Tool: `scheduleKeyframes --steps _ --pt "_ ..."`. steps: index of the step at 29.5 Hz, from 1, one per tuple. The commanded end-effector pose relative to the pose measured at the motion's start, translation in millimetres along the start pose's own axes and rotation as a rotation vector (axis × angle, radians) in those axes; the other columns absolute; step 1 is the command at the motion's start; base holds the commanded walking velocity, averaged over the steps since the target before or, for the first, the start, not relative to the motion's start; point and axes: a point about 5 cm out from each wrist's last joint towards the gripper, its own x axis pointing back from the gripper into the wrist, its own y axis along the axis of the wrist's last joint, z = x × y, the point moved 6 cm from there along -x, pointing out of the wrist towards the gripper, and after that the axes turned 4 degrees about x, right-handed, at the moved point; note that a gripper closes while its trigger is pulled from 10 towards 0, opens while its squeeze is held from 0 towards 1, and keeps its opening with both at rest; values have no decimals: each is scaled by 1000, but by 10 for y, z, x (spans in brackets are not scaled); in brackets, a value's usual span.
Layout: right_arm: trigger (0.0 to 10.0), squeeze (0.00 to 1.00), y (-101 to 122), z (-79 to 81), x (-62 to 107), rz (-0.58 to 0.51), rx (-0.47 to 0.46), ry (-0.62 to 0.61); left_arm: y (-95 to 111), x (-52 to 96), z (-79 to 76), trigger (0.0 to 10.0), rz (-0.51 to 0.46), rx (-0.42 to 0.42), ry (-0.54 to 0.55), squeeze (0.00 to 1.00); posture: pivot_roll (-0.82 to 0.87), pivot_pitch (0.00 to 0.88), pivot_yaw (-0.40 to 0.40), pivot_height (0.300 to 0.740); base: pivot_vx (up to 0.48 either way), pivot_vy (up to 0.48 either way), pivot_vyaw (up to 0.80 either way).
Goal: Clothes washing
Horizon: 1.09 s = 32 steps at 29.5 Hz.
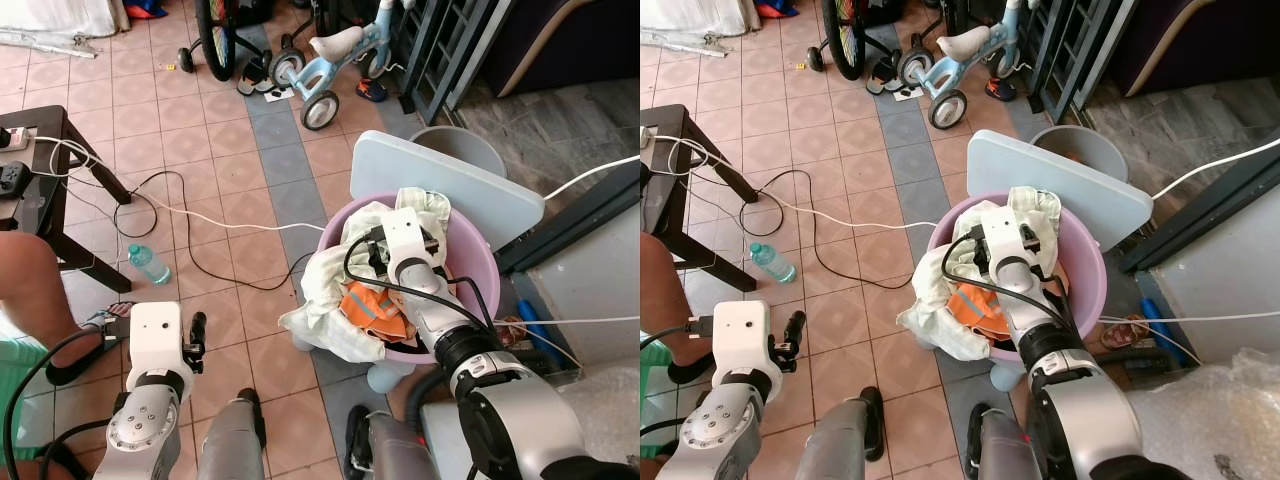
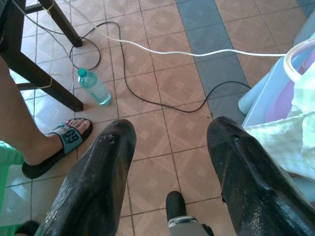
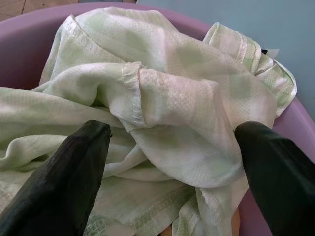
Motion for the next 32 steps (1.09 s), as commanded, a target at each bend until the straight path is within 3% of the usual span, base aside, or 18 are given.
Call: scheduleKeyframes --steps 1,5,6,7,8,13,19,27,32 --pt "10000 0 -105 -36 13 24 42 -25 4 80 -42 10000 3 -18 -11 0 199 386 -64 740 0 0 0" --pt "10000 0 -140 12 29 29 59 -29 12 179 -127 10000 1 -23 -53 0 195 413 -72 740 0 0 0" --pt "7922 0 -128 51 32 24 59 -20 11 203 -151 10000 3 -24 -63 0 196 422 -75 740 0 0 0" --pt "7922 0 -120 78 35 21 59 -14 11 224 -168 10000 4 -25 -70 0 197 424 -75 740 0 0 0" --pt "0 0 -67 148 35 7 46 -1 18 241 -190 10000 5 -26 -79 0 199 427 -76 740 0 0 0" --pt "0 0 107 335 28 -17 -63 56 56 241 -182 10000 -7 -21 -69 0 200 431 -85 740 0 0 0" --pt "0 0 188 391 20 -14 -181 79 53 227 -174 10000 -8 -21 -58 0 200 422 -93 740 0 0 0" --pt "0 0 177 309 -6 11 -239 53 165 54 -171 10000 -67 -56 -65 0 190 385 -103 740 0 0 0" --pt "0 0 78 244 -9 50 -305 26 212 -34 -72 10000 -79 -64 -27 0 192 375 -105 740 0 0 0"
